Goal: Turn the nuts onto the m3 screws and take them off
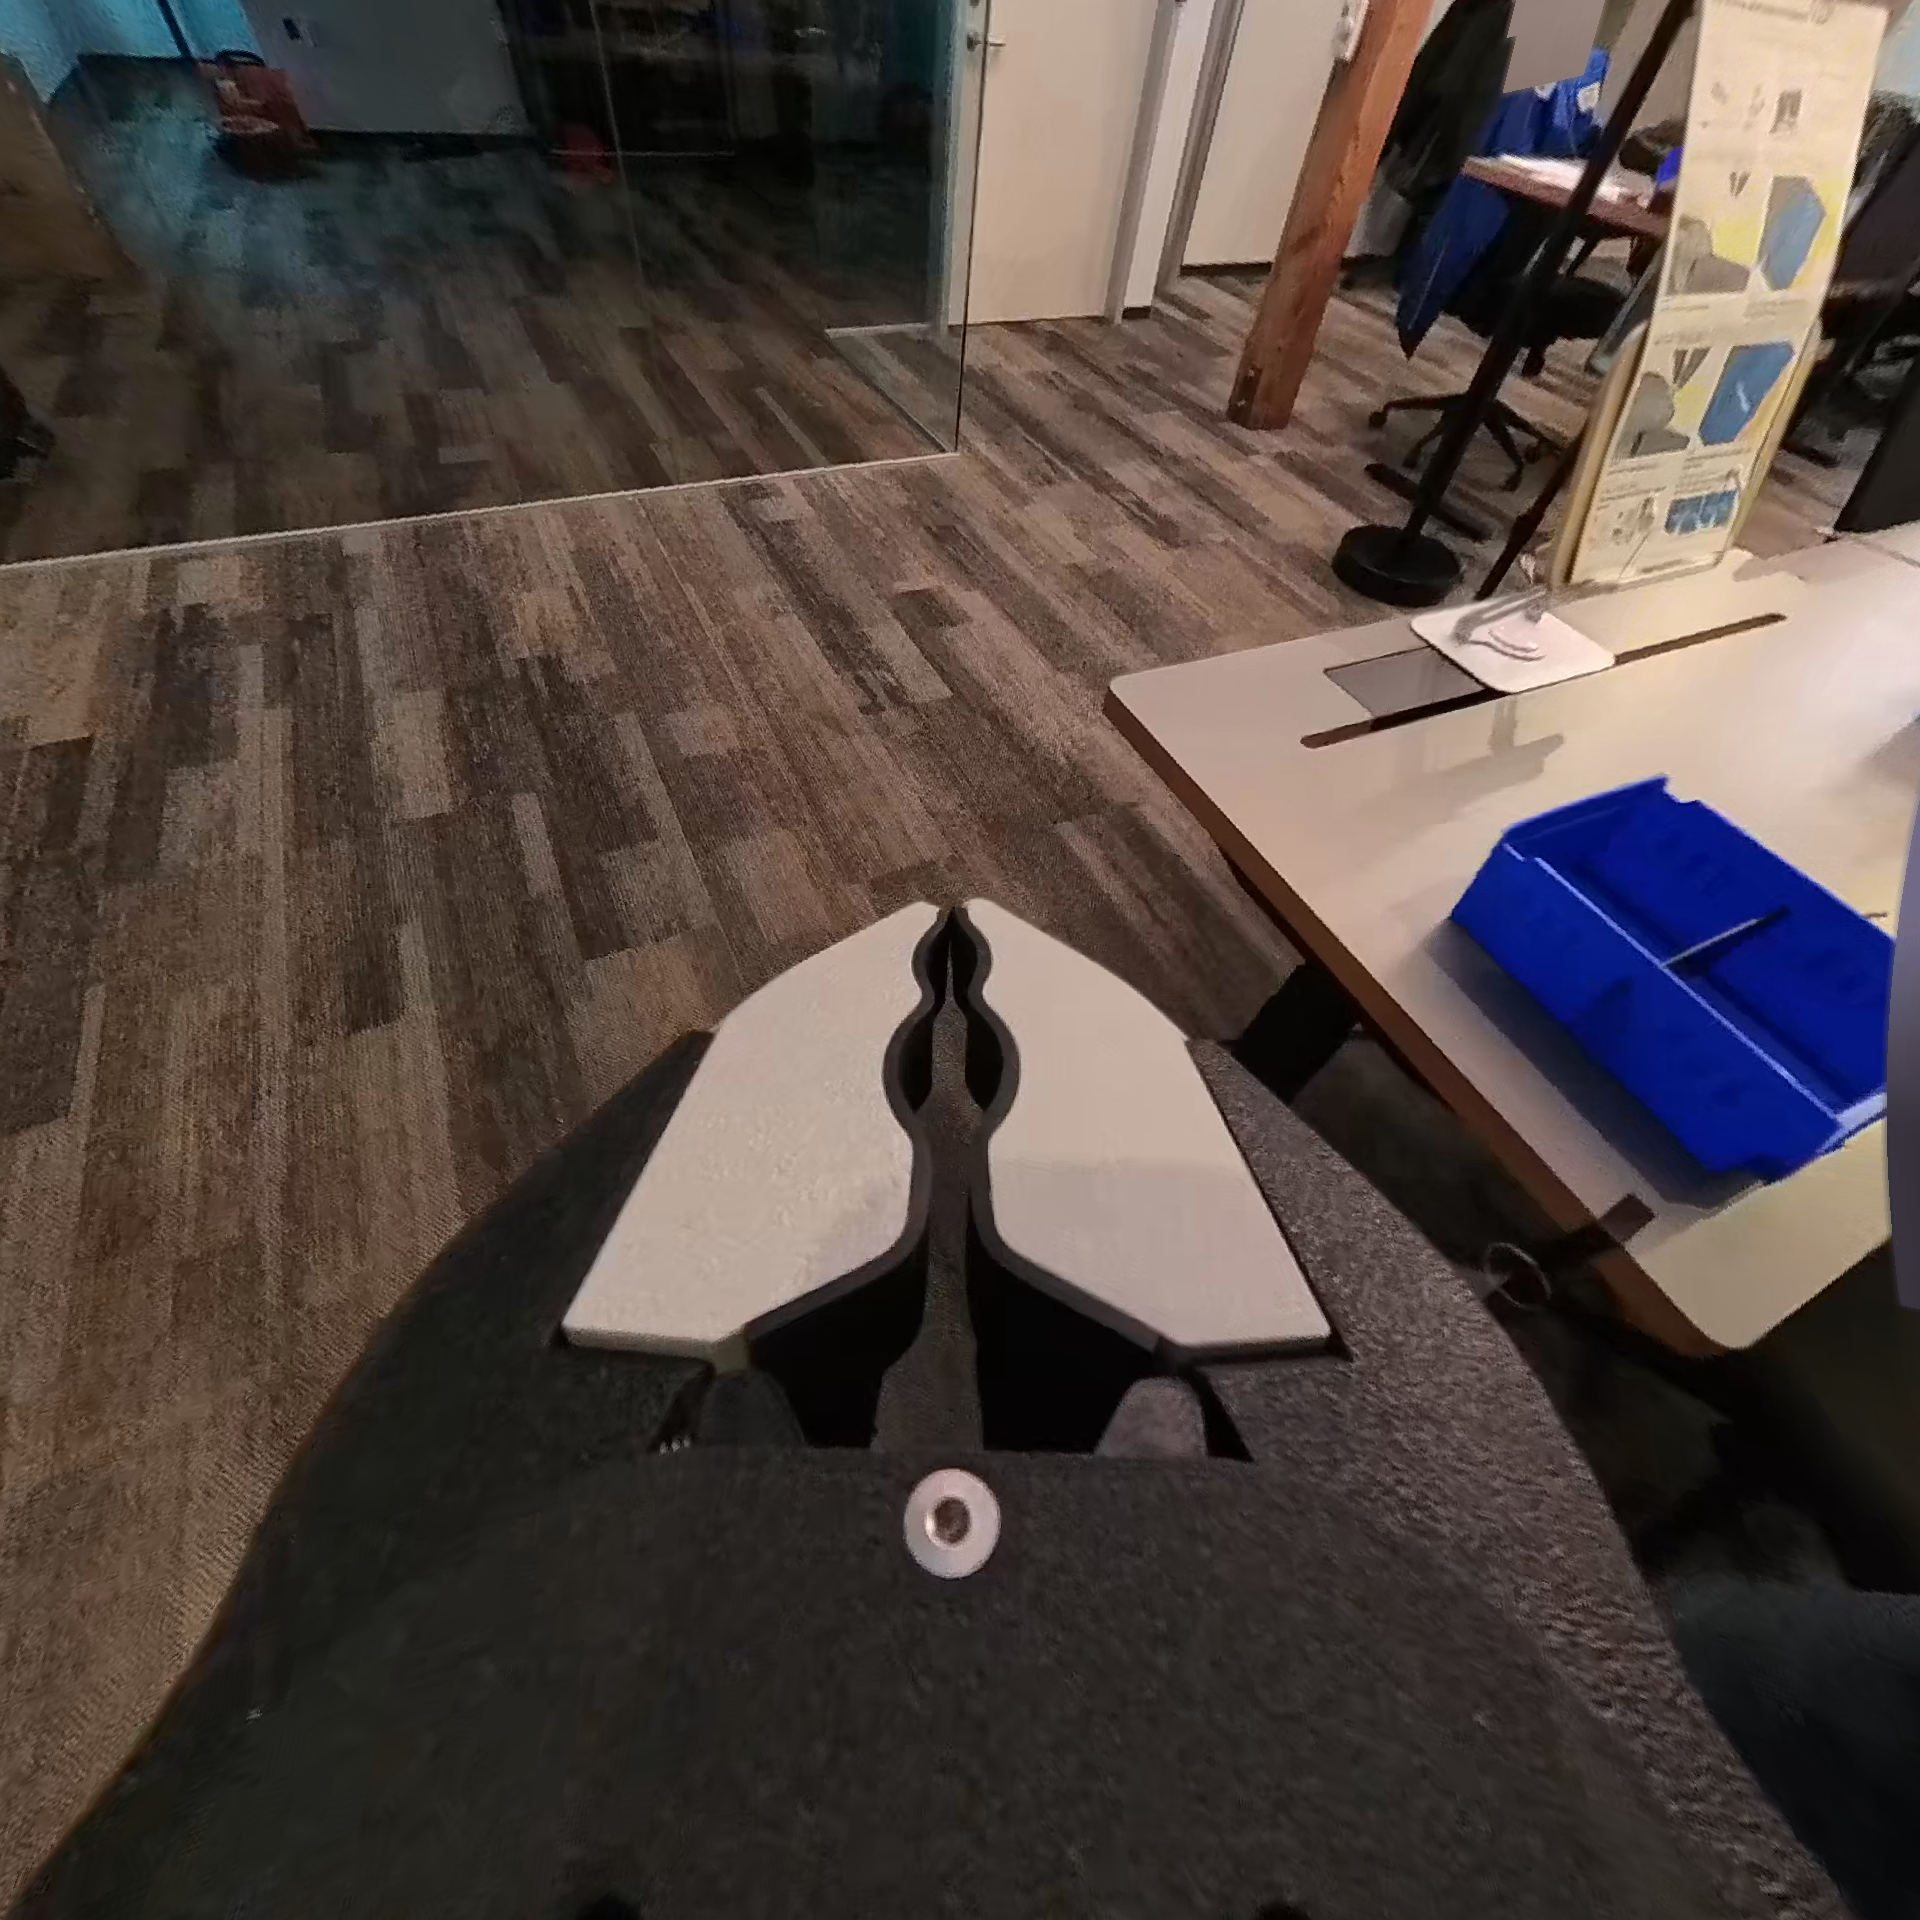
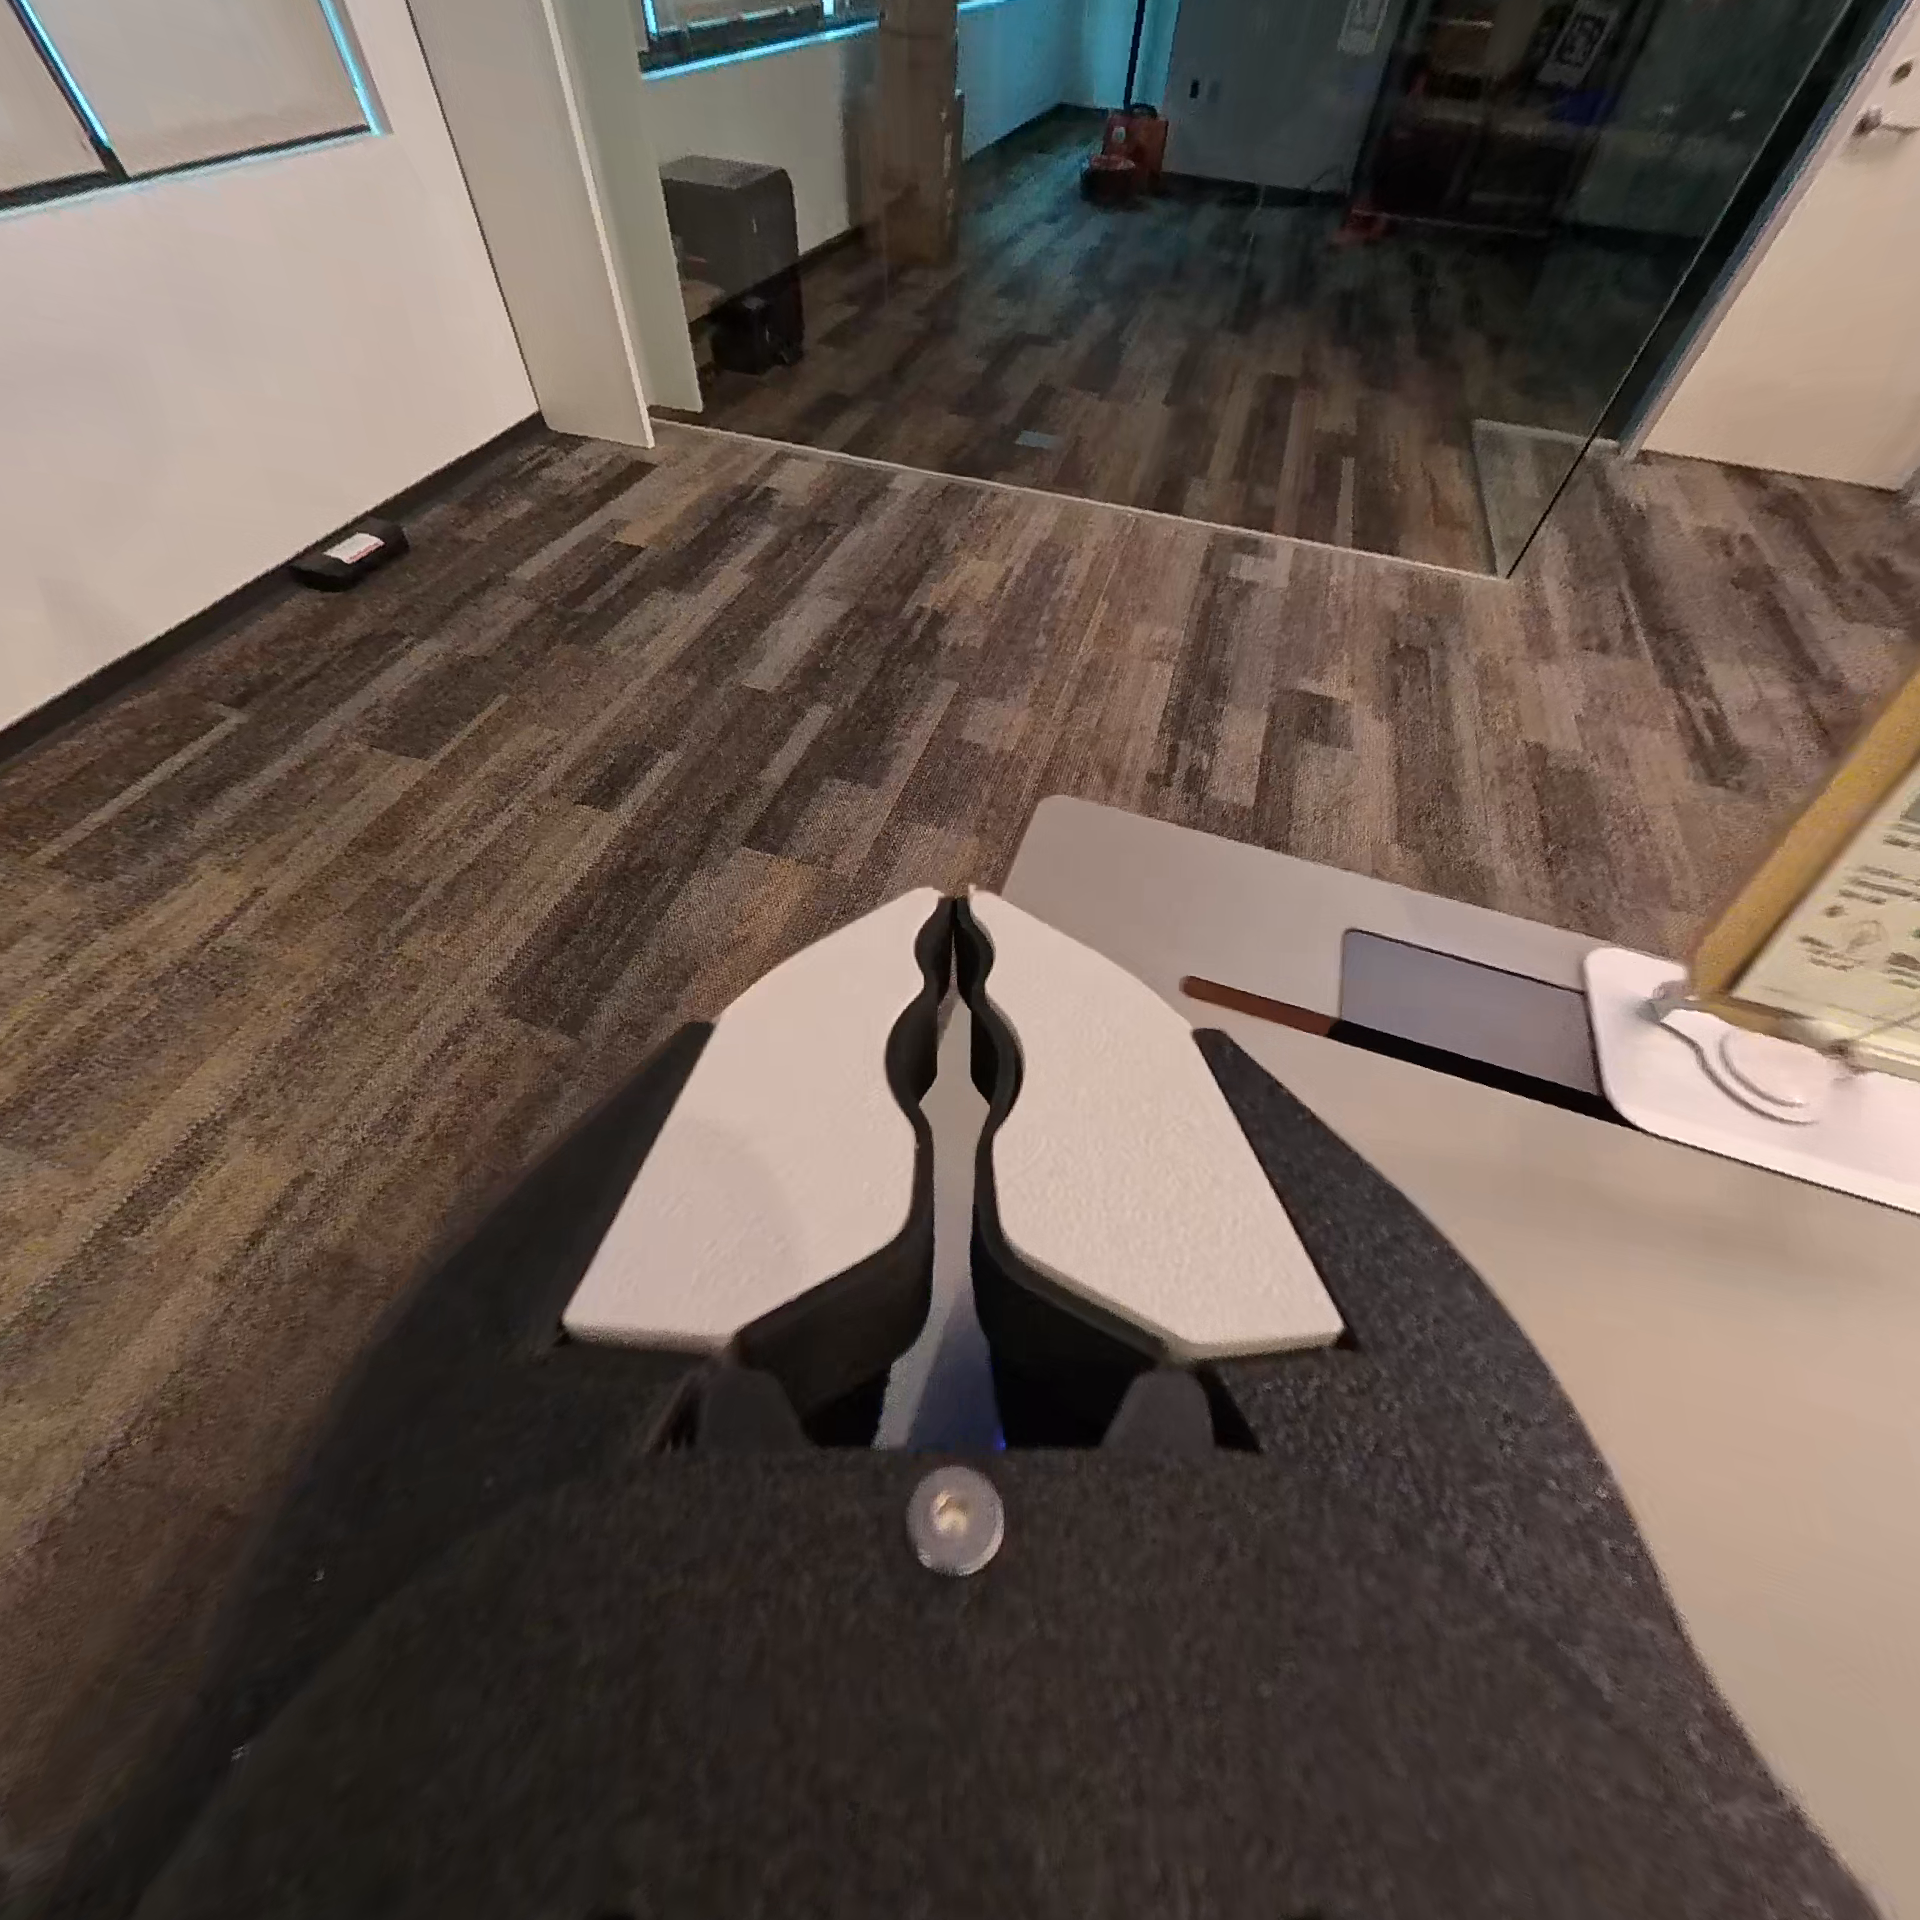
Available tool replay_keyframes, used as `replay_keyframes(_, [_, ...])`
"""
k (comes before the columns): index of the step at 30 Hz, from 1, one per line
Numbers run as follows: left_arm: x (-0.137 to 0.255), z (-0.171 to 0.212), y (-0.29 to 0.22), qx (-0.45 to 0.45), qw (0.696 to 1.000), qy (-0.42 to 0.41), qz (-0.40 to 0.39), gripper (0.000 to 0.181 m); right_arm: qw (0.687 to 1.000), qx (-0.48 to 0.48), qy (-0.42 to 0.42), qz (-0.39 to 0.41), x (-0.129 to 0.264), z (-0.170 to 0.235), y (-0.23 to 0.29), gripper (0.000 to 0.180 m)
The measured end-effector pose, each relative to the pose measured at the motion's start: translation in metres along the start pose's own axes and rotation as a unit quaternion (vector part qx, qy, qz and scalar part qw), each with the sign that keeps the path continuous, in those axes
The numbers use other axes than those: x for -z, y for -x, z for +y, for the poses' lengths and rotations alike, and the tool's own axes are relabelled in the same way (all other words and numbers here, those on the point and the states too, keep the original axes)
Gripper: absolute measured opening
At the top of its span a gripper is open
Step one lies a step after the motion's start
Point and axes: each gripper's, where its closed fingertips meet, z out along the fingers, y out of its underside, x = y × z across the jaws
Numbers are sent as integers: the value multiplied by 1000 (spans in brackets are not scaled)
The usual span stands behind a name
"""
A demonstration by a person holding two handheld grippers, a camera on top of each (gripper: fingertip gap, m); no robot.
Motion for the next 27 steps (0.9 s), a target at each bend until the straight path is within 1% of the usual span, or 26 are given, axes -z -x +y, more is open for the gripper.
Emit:
replay_keyframes(3, [-28,-15,20,-13,1000,3,12,0,999,-13,26,-13,-27,8,13,0])
replay_keyframes(5, [-51,-27,35,-17,1000,-1,22,0,999,-11,32,-5,-44,13,14,0])
replay_keyframes(10, [-122,-53,86,-59,998,-7,10,0,997,7,54,61,-89,27,-8,0])
replay_keyframes(12, [-156,-70,100,-73,997,-22,22,0,996,-3,56,73,-100,23,-16,0])
replay_keyframes(15, [-210,-101,107,-78,994,-56,59,0,993,-21,60,97,-107,15,-26,0])
replay_keyframes(17, [-246,-119,108,-89,990,-71,81,0,988,-26,69,132,-107,12,-35,0])
replay_keyframes(21, [-323,-139,100,-107,981,-73,144,0,976,-55,77,198,-106,7,-45,0])
replay_keyframes(24, [-379,-143,98,-116,974,-71,180,0,956,-83,94,263,-105,13,-49,1])
replay_keyframes(27, [-438,-132,106,-122,972,-55,191,0,932,-90,125,327,-105,28,-47,2])
